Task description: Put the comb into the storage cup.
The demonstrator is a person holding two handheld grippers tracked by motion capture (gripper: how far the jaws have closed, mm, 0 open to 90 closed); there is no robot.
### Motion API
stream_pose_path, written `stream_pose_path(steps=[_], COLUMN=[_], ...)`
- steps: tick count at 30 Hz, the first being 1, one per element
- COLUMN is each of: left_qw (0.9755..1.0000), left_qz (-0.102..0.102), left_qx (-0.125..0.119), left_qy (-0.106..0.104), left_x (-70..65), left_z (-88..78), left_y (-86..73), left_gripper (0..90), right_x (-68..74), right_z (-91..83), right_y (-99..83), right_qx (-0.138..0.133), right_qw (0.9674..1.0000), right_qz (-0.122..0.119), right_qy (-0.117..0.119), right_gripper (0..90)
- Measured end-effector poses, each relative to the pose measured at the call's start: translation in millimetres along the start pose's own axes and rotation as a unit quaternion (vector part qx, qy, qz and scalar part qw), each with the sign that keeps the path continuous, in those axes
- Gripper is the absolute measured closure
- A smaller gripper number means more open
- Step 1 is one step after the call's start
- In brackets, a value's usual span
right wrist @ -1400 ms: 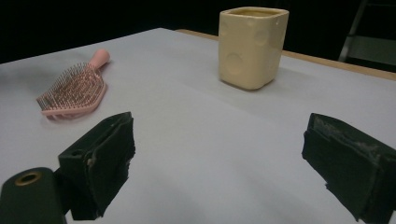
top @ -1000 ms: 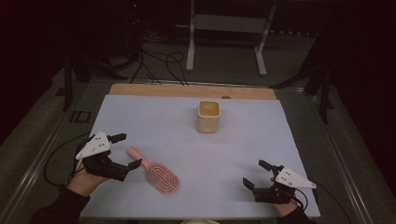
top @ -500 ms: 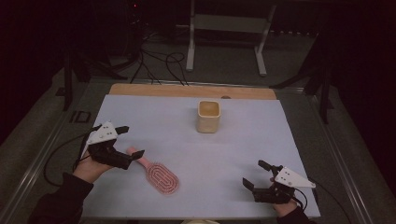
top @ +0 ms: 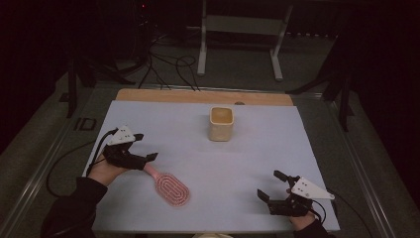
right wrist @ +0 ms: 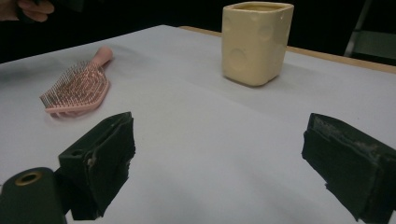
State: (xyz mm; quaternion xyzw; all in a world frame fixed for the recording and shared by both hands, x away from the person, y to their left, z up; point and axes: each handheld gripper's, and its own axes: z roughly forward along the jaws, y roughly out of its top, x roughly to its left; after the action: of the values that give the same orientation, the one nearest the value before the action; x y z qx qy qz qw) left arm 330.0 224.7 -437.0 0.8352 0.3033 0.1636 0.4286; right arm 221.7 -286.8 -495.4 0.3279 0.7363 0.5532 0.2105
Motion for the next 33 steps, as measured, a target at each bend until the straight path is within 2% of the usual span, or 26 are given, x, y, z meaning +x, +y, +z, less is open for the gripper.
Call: stream_pose_path(steps=[5, 8, 12, 14, 19, 20, 24, 28, 31, 33], left_qw=[0.9996, 0.9994, 0.9989, 0.9983, 0.9974, 0.9967, 0.9951, 0.9944, 0.9935, 0.993], left_qz=[-0.009, -0.016, -0.024, -0.028, -0.027, -0.027, -0.03, -0.029, -0.025, -0.025], left_qx=[0.026, 0.03, 0.039, 0.052, 0.066, 0.077, 0.094, 0.101, 0.111, 0.115], left_qy=[0.0, -0.003, -0.001, -0.004, 0.002, 0.001, 0.004, 0.005, 0.003, 0.005], left_x=[7.8, 9.7, 14.2, 17.5, 18.3, 18.9, 20.8, 21.8, 22.7, 23.5], left_z=[10.2, 12.4, 15.3, 18.5, 23.4, 25.6, 29.6, 31.1, 33.2, 33.7], left_y=[-6.6, -8.3, -10.9, -13.4, -16.6, -17.6, -19.2, -19.6, -19.2, -19.1], left_gripper=[26.4, 30.7, 42.3, 47.0, 58.0, 60.3, 69.7, 76.5, 85.1, 86.9], right_x=[-0.3, -0.4, -0.2, 0.0, 0.0, -0.1, 0.1, -0.1, 0.0, 0.0], right_z=[0.1, -0.1, 0.2, 0.3, 0.7, 0.8, 1.0, 0.8, 1.1, 1.2], right_y=[-0.2, -0.4, -0.6, -0.6, -0.8, -0.7, -1.1, -1.0, -1.1, -1.1], right_qx=[0.0, 0.001, 0.002, 0.002, 0.004, 0.003, 0.006, 0.004, 0.005, 0.006], right_qw=[1.0, 1.0, 1.0, 1.0, 1.0, 1.0, 1.0, 1.0, 1.0, 1.0], right_qz=[0.0, 0.001, 0.001, -0.001, 0.002, -0.001, 0.001, 0.001, 0.0, 0.0], right_qy=[0.001, 0.001, 0.002, 0.001, 0.003, 0.002, 0.002, 0.003, 0.003, 0.003], right_gripper=[8.9, 8.9, 8.9, 8.9, 8.9, 8.9, 8.9, 8.9, 8.9, 9.0])
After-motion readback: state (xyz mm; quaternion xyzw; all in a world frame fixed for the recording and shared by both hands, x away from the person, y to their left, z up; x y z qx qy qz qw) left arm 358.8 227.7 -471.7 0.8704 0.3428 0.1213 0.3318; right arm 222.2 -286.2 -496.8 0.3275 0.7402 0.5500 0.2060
